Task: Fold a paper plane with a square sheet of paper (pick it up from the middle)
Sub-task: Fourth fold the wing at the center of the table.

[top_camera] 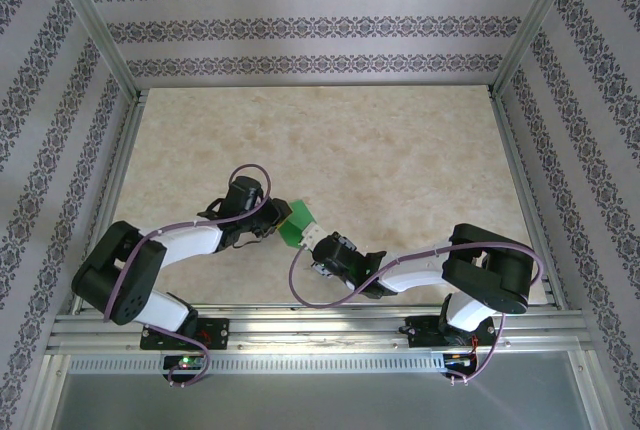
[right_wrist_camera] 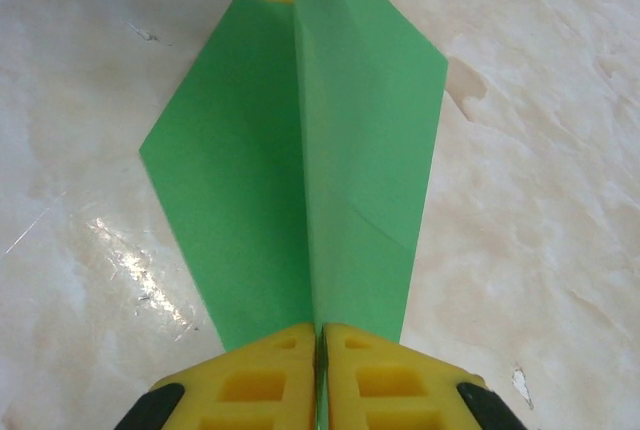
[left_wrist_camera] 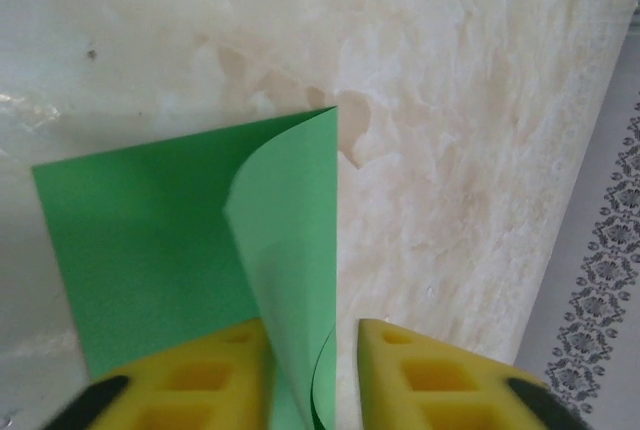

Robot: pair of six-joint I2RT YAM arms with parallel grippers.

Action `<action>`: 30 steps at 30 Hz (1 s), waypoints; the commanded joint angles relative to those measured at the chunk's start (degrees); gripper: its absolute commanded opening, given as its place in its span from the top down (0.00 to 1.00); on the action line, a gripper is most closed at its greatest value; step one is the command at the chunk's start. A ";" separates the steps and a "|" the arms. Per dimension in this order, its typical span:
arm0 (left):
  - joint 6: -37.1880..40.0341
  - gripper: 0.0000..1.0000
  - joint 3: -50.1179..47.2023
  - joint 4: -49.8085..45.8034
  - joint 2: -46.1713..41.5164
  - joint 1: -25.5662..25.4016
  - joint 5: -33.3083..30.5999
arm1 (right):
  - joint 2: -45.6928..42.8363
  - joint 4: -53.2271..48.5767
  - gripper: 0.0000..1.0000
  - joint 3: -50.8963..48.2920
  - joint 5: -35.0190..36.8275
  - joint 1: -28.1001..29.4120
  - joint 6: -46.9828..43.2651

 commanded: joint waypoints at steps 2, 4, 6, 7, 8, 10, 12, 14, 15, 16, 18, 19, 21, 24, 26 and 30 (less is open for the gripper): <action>1.84 0.89 1.40 -0.65 -0.31 1.34 1.86 | -0.78 0.65 0.88 -1.76 -1.50 -0.64 0.41; 2.21 0.94 1.54 -0.99 -0.35 1.75 2.28 | -0.84 0.45 0.86 -2.17 -1.44 -0.86 0.27; 2.34 0.97 1.69 -1.06 -0.41 2.00 2.89 | -1.04 0.32 0.85 -2.42 -1.33 -0.99 0.19; 2.46 0.97 1.79 -1.15 -0.39 2.17 3.19 | -1.02 0.24 0.84 -2.51 -1.33 -1.15 0.16; 2.51 0.97 1.88 -1.19 -0.33 2.16 3.35 | -1.06 0.17 0.83 -2.53 -1.26 -1.26 0.22; 2.53 0.98 2.06 -1.24 -0.32 2.23 3.68 | -0.86 -0.04 0.82 -2.40 -1.33 -1.50 0.16; 2.61 0.98 2.24 -1.32 -0.02 2.39 4.05 | -0.72 -0.20 0.79 -2.27 -1.08 -1.62 0.04; 2.56 0.99 2.25 -1.15 0.03 2.41 4.54 | -0.69 -0.26 0.79 -2.18 -1.24 -1.70 -0.31; 2.56 0.99 2.31 -1.22 0.08 2.47 4.62 | -0.54 -0.29 0.79 -2.18 -1.07 -1.73 -0.33; 2.59 0.99 2.35 -1.23 0.08 2.48 4.67 | -0.56 -0.25 0.79 -2.18 -1.06 -1.84 -0.31; 2.62 0.99 2.28 -1.24 0.08 2.49 4.89 | -0.57 -0.30 0.79 -2.34 -0.98 -2.05 -0.33; 2.63 0.99 2.44 -1.24 0.18 2.49 4.96 | -0.68 -0.29 0.80 -2.30 -0.98 -2.19 -0.37; 2.63 0.99 2.47 -1.24 0.27 2.57 5.16 | -0.78 -0.27 0.81 -2.44 -1.10 -2.52 0.00; 2.59 0.99 2.60 -1.21 0.43 2.57 5.16 | -1.06 0.06 0.85 -2.59 -2.09 -2.65 0.30; 2.55 0.99 2.70 -1.15 0.54 2.59 5.16 | -1.20 0.19 0.87 -2.70 -2.51 -2.76 0.50; 2.47 0.99 2.56 -1.15 0.63 2.64 4.98 | -1.18 0.41 0.89 -2.90 -3.49 -2.83 1.28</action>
